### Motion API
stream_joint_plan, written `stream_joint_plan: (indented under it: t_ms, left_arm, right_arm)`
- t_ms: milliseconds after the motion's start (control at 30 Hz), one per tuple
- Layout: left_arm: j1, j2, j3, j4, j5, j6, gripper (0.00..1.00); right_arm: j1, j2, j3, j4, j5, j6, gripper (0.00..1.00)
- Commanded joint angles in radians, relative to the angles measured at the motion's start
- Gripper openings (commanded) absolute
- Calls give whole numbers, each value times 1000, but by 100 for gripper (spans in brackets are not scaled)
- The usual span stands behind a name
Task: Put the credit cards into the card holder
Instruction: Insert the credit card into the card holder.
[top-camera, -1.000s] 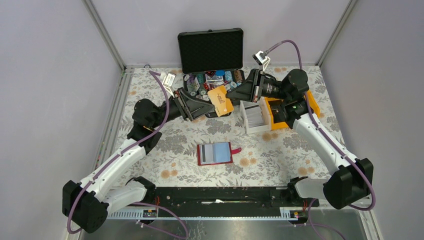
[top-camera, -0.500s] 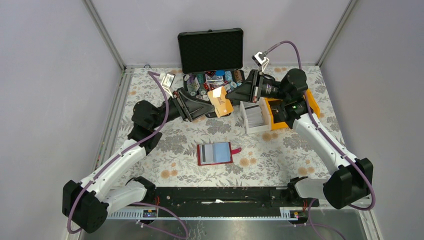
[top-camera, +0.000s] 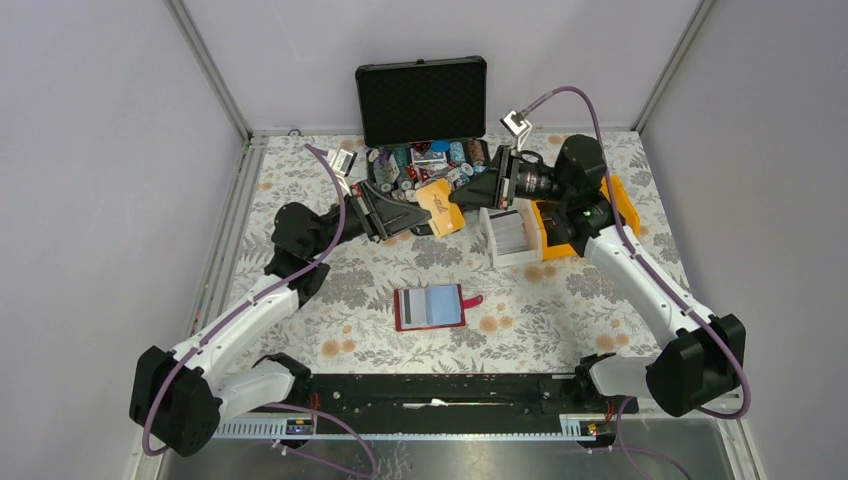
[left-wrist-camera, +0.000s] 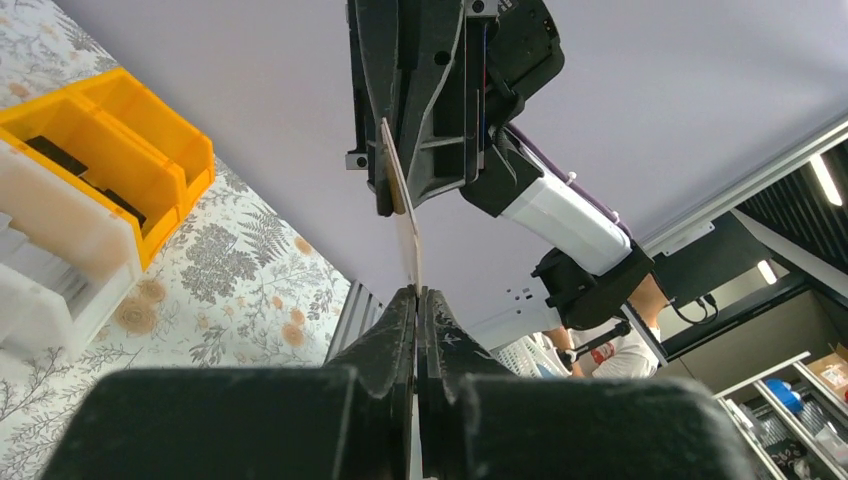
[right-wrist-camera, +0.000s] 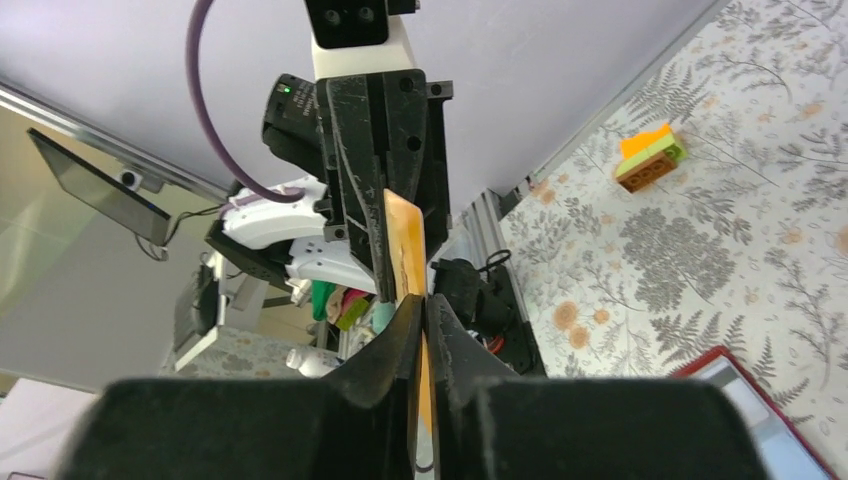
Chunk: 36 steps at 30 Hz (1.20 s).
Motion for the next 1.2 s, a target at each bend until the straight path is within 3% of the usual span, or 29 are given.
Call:
stream_joint_plan:
  t_ms: [0,67,133,300,567,733,1167]
  left_arm:
    - [-15,-15,-1,92,5,-19,0]
    - [-15,-23,-6,81,-16,-19,0]
    - [-14,-33,-6,63,-30,-12,0]
    - [-15,-44,7,-26,-50,24,0]
    - [-15,-45,11,-91,-78,34,0]
    - [-14,-51,15,-119,-82,42,0]
    - [-7,-91,-27,-5,-30,5,0]
  right_arm:
    - [18,-8,10,-123,36,-123,18]
    - [18,-12,-2,-104,19,-116,32]
    - [19,-17,-9,-117,17,-130,39]
    - [29,-30,-15,-139,24,-157,47]
    - [88,-26,26,-270,95,-259,37]
    - [91,-33,26,-301,146,-270,19]
    - [82,-44,0,-297,172,-263,24]
